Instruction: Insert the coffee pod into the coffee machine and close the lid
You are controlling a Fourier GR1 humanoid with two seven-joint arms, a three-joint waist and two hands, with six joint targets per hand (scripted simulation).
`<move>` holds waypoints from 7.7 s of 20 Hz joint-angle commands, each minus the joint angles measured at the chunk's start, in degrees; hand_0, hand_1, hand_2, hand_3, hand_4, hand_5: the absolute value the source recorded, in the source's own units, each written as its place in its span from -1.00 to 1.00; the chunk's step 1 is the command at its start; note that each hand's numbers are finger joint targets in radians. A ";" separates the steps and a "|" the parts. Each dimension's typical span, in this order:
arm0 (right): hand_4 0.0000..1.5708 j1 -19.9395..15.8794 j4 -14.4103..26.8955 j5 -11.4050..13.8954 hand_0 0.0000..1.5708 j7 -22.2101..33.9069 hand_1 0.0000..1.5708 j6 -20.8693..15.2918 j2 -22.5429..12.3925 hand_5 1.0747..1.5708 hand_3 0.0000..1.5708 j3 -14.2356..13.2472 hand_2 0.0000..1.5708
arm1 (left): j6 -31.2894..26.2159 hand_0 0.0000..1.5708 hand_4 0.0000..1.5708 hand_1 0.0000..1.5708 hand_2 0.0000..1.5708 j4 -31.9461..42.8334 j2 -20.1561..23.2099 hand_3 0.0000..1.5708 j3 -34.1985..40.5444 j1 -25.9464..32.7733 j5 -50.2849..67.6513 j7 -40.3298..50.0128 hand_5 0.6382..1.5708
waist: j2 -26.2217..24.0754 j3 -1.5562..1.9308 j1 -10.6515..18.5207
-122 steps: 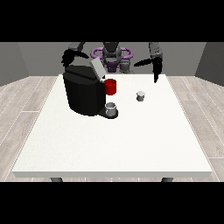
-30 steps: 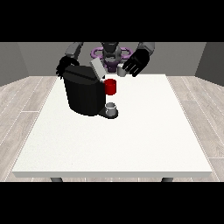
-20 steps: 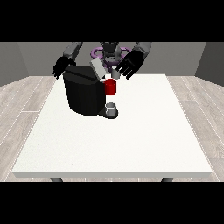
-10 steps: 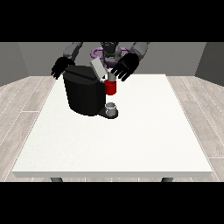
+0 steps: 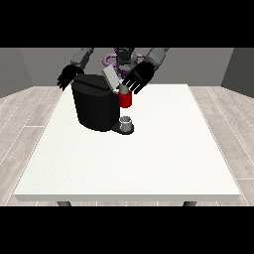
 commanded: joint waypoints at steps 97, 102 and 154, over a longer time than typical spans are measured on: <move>-1.00 1.16 -0.14 -0.83 -1.00 4.89 -1.00 10.62 -7.55 1.00 -1.00 -0.09 -1.00 | -11.80 -1.00 -1.00 -1.00 -1.00 -26.37 -23.06 -1.00 9.96 46.45 30.66 -1.32 1.00 | -23.43 0.00 26.36; -1.00 -3.54 5.82 -1.63 -1.00 2.36 -1.00 10.66 -6.57 1.00 -1.00 -1.83 -1.00 | -6.96 -1.00 -1.00 -1.00 -1.00 -33.32 -24.51 -1.00 4.75 48.67 34.73 1.22 1.00 | -20.17 0.00 26.92; -0.86 -28.44 24.64 10.50 -1.00 -1.51 -1.00 9.52 -2.98 1.00 -1.00 1.86 -1.00 | -4.25 -1.00 -1.00 -1.00 -1.00 -42.04 -16.63 -1.00 3.84 48.99 40.45 4.79 1.00 | -10.03 -0.01 25.39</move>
